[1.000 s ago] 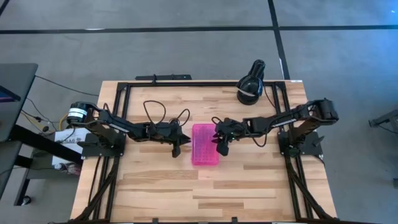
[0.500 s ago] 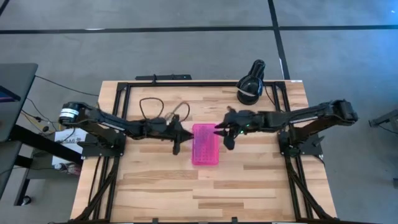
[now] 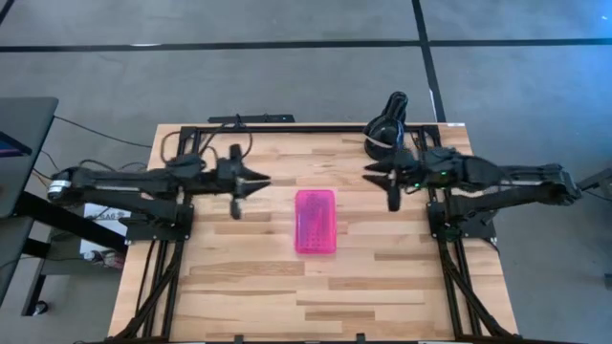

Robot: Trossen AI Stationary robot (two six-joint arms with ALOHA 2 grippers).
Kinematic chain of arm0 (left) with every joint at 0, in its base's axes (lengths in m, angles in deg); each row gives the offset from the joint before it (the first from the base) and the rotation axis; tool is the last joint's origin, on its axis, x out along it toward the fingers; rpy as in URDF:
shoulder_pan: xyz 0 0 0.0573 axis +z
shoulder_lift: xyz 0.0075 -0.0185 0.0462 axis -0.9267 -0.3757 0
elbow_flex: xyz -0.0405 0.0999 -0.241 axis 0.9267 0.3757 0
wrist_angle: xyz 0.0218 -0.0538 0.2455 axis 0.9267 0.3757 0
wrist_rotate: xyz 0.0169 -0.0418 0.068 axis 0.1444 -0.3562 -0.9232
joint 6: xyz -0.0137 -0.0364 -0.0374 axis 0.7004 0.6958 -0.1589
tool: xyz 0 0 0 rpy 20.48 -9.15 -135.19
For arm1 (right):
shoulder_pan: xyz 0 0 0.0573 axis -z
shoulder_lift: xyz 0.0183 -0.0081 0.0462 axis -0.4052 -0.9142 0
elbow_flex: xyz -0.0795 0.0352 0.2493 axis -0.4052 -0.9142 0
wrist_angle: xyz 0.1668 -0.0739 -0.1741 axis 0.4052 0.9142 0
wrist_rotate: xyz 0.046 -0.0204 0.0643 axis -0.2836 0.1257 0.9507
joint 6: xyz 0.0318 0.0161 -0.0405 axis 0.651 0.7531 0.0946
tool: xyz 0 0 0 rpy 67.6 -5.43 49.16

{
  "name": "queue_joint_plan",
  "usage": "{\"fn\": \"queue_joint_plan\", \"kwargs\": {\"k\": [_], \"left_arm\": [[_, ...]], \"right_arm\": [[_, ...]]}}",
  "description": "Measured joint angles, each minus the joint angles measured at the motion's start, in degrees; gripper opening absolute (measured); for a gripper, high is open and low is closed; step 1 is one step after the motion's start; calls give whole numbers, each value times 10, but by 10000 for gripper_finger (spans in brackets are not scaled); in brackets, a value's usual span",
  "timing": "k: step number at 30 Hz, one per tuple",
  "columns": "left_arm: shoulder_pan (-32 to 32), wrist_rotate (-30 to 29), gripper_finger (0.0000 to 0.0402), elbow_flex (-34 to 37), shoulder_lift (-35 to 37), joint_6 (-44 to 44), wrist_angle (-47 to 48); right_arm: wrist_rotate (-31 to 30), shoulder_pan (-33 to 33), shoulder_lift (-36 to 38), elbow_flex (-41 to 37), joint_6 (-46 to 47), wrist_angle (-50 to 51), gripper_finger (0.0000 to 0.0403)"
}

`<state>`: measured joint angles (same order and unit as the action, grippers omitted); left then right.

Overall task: Pick & place school supplies into a supply box
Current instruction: Return to Home Position

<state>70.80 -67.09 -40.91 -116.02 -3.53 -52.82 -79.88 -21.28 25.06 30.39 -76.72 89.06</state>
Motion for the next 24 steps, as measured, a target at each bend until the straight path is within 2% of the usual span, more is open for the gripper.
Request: {"fn": "queue_joint_plan", "kwargs": {"k": [4,8,11,18,24], "left_arm": [[13,1,54,0,84,-14,145],[22,17,54,2,139,-25,223],[27,22,54,26,175,-28,210],[30,21,54,136,266,3,97],[30,16,54,214,363,28,65]], "right_arm": [[-64,1,50,0,-28,55,123],[-74,4,68,0,-63,64,122],[-74,20,69,0,-65,64,122],[-57,43,66,0,-63,64,121],[-58,52,95,0,-66,82,121]]}}
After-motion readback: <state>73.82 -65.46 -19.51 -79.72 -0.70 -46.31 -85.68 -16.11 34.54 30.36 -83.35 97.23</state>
